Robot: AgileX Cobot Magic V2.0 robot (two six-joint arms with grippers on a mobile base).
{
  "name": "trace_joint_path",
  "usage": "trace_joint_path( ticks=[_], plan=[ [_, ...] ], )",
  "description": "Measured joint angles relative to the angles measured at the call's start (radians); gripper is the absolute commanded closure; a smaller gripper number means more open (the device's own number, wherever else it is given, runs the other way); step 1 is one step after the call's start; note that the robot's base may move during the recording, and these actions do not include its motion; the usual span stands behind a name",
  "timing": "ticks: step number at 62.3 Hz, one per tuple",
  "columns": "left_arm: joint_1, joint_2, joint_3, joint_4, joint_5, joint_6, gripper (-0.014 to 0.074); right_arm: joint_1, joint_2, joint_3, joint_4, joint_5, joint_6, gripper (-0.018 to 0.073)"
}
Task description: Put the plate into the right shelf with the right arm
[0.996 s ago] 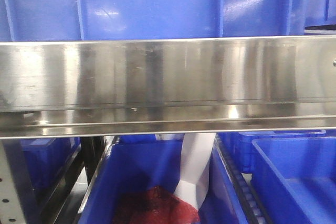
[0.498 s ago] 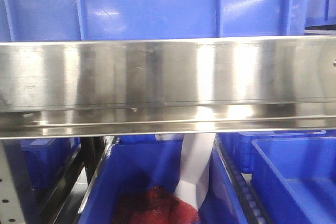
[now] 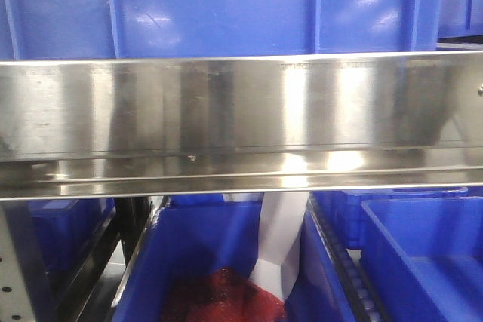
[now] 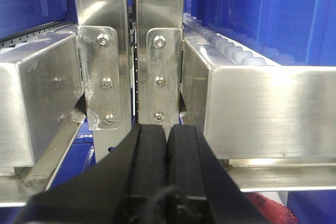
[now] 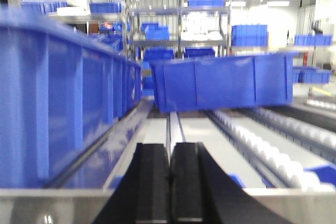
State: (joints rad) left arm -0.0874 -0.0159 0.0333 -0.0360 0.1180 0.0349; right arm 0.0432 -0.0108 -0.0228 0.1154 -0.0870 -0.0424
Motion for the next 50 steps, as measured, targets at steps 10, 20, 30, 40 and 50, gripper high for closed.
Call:
trace_joint_path(
  ticks=[10,20,30,40,50],
  plan=[
    [0.000,0.000,0.000,0.000,0.000,0.000,0.0643,0.000,0.000,0.030,-0.002,0.000,0.001,0.0503],
    [0.000,0.000,0.000,0.000,0.000,0.000,0.0643,0.000,0.000,0.049,-0.002,0.000,0.001,0.0503],
    [0.000,0.000,0.000,0.000,0.000,0.000,0.0643,0.000,0.000,0.049,-0.028,0.040,0.002,0.0503],
    [0.000,0.000,0.000,0.000,0.000,0.000,0.0643,0.000,0.000,0.049,-0.048,0.072,0.002,0.0503],
    [0.000,0.000,0.000,0.000,0.000,0.000,0.0643,0.000,0.000,0.049,-0.050,0.087,0.030,0.0503]
  ],
)
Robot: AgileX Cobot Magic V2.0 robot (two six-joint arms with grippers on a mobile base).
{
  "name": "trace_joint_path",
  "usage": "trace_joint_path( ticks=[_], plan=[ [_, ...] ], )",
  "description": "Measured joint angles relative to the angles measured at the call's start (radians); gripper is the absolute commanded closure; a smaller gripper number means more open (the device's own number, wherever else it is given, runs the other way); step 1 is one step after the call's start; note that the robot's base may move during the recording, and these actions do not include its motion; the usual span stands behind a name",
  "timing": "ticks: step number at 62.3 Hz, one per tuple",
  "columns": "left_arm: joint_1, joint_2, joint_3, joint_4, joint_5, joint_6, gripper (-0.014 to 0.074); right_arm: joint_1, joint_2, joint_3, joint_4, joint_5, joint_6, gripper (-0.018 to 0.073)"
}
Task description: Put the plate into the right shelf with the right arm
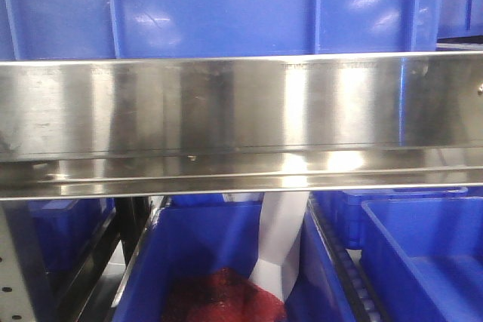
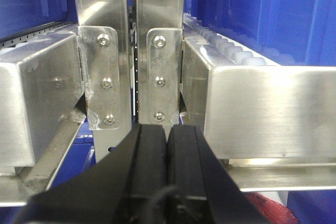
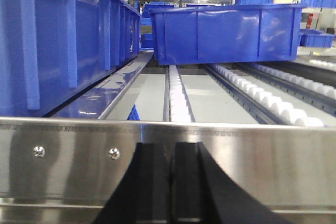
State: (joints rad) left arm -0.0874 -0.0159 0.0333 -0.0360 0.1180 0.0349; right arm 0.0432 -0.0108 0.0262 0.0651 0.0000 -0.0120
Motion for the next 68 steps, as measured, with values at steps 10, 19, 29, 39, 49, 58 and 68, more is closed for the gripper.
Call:
trace_joint_path(
  ticks=[10,19,29,39,49,58,68],
  plan=[
    [0.000,0.000,0.000,0.000,0.000,0.000,0.0643,0.000,0.000,0.000,-0.002,0.012,0.033,0.0503],
    [0.000,0.000,0.000,0.000,0.000,0.000,0.0643,0.000,0.000,0.000,-0.012,0.019,0.039,0.0503],
    [0.000,0.000,0.000,0.000,0.000,0.000,0.0643,0.000,0.000,0.000,-0.020,0.042,0.041,0.0503],
    [0.000,0.000,0.000,0.000,0.000,0.000,0.0643,0.000,0.000,0.000,-0.023,0.061,0.041,0.0503],
    [0.000,0.000,0.000,0.000,0.000,0.000,0.0643,0.000,0.000,0.000,-0.024,0.076,0.041,0.0503],
    [0.000,0.000,0.000,0.000,0.000,0.000,0.0643,0.000,0.000,0.000,-0.024,0.077,0.041,0.0503],
    [0.000,0.000,0.000,0.000,0.000,0.000,0.0643,0.000,0.000,0.000,-0.024,0.077,0.042,0.0503]
  ],
)
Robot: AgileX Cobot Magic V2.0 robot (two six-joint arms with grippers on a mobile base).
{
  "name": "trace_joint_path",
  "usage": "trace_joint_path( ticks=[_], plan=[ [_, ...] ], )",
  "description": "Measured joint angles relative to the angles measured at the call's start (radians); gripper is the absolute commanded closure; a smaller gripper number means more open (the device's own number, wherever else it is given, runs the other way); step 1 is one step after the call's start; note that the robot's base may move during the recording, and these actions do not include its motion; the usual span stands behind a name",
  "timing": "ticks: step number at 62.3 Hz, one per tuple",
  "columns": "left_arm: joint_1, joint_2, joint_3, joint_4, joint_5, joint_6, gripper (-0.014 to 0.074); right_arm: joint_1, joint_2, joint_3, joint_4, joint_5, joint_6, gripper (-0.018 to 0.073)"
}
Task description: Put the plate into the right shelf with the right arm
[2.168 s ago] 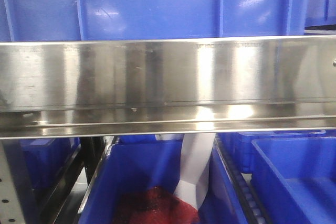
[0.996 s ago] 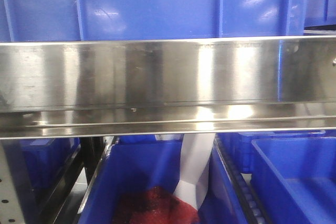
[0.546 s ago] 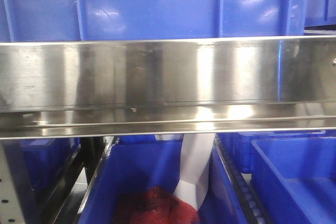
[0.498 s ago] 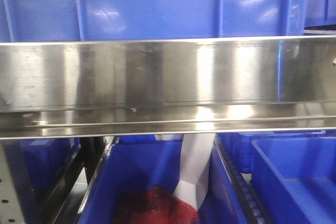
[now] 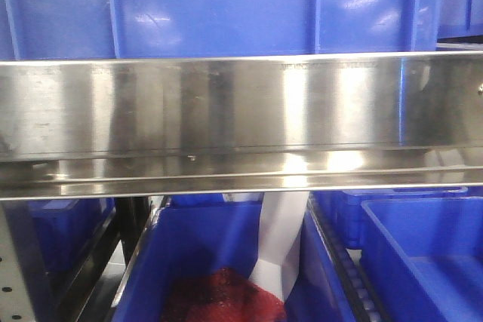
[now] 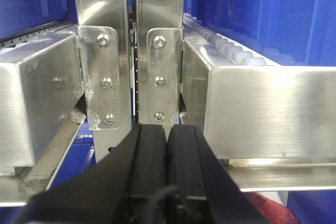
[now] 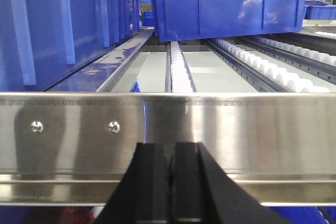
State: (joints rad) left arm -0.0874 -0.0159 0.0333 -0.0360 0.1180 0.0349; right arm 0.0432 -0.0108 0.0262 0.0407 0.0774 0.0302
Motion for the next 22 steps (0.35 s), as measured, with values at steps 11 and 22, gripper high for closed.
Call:
trace_joint_path(
  ticks=[11,22],
  plan=[
    [0.000,0.000,0.000,0.000,0.000,0.000,0.0643,0.000,0.000,0.000,0.000,0.000,0.000,0.0503],
    [0.000,0.000,0.000,0.000,0.000,0.000,0.0643,0.000,0.000,0.000,-0.001,0.000,0.000,0.0503]
  ],
)
